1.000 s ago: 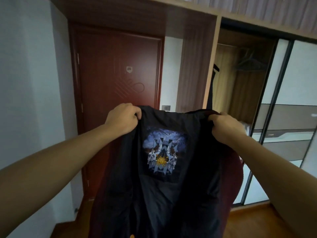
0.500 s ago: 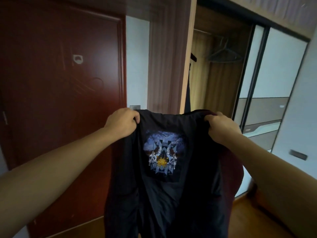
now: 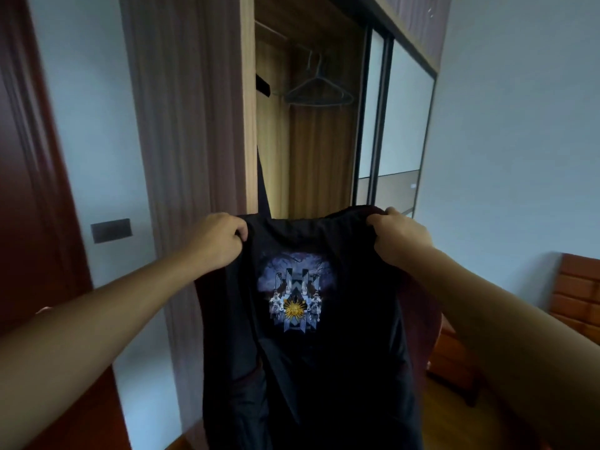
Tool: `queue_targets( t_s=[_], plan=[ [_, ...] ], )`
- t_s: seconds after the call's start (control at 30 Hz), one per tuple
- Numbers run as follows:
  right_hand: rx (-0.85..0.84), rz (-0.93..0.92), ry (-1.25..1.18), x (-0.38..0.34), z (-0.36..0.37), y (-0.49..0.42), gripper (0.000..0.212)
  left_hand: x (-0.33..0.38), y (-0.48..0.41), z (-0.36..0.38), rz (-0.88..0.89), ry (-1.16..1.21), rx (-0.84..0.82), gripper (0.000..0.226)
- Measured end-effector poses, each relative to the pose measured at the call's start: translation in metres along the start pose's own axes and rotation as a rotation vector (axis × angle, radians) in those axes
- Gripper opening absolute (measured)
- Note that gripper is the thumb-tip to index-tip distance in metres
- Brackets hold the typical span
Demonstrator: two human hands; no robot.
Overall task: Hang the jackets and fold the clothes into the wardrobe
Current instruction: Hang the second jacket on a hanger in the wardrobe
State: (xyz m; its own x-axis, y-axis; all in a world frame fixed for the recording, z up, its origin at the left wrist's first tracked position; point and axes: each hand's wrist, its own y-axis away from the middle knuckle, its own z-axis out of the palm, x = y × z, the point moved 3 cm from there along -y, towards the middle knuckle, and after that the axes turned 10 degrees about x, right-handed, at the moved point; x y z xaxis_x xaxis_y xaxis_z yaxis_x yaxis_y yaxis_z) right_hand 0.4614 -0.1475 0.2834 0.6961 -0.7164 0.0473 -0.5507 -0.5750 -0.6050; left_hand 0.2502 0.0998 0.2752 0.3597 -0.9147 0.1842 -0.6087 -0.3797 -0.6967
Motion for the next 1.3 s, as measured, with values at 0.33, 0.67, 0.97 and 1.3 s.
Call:
queue_targets(
  t_s=[0.33, 0.67, 0.97, 1.3],
  plan=[
    [0.008, 0.167, 0.072, 0.07, 0.073, -0.069, 0.03, 0.018, -0.121, 0.126, 0.129, 0.058, -0.097, 0.03],
    [0.045, 0.119, -0.016, 0.16, 0.166, -0.171, 0.027, 0.063, -0.225, 0.226, 0.041, -0.065, -0.044, 0.033],
    [0.062, -0.07, -0.173, 0.201, 0.226, -0.309, 0.034, 0.061, -0.314, 0.25, -0.05, -0.269, 0.053, 0.04],
    [0.117, -0.225, -0.196, 0.173, 0.271, -0.443, 0.035, 0.011, -0.394, 0.265, -0.178, -0.374, 0.173, 0.041]
  ],
)
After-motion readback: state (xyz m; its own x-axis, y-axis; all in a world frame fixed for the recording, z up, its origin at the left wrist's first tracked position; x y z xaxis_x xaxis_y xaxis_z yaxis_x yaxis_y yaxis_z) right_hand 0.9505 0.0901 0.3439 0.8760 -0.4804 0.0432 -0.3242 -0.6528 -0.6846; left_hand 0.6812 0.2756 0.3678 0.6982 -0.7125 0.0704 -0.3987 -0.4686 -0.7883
